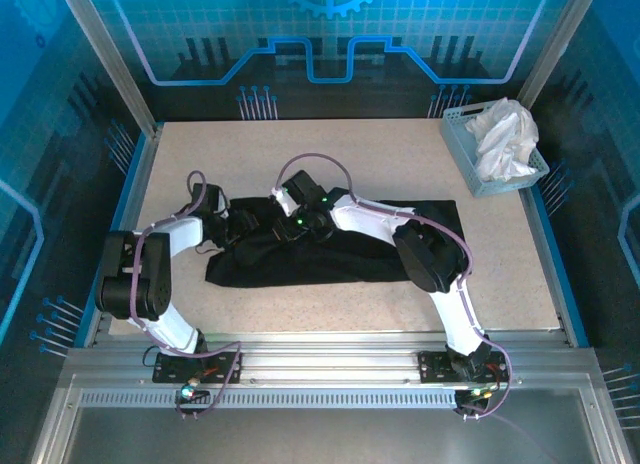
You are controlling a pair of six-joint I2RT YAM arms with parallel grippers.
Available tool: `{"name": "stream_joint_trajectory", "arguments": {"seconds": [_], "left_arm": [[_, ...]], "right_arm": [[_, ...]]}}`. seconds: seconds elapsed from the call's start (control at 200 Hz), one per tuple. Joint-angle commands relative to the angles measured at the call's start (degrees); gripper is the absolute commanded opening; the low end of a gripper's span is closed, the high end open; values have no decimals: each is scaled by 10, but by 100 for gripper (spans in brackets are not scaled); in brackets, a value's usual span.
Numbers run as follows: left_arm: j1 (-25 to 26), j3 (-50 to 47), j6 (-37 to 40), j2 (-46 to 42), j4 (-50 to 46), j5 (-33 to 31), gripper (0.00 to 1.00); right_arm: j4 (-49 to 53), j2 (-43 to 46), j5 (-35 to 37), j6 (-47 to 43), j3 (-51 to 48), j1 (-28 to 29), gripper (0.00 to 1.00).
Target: Fold the inside-out t-shirt
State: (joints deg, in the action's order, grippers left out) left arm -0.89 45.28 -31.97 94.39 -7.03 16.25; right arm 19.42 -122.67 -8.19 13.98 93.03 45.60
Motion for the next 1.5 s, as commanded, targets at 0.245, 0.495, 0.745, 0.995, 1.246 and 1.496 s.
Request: {"name": "stream_joint_trajectory", "arguments": {"seconds": [0.245, 0.495, 0.745, 0.995, 1.246, 1.496], "left_arm": [[8, -35, -45, 24, 70, 94, 5], [7, -29, -76, -70, 35, 31, 0], [-13, 101, 43, -139, -219, -142, 0], [-56, 275, 204, -110, -387, -370, 0], [-11, 393, 245, -57, -468, -479, 0], [102, 465, 181, -4, -526, -432, 0]], "right_arm": [[6, 104, 18, -4, -52, -29, 24], [-1, 210, 40, -7, -155, -73, 24], [-28, 322, 27, 0, -280, -140, 24], [-33, 390, 17, -2, -354, -185, 25], [-25, 422, 22, -6, -393, -217, 26], [-1, 430, 28, -16, -391, -231, 26]]}}
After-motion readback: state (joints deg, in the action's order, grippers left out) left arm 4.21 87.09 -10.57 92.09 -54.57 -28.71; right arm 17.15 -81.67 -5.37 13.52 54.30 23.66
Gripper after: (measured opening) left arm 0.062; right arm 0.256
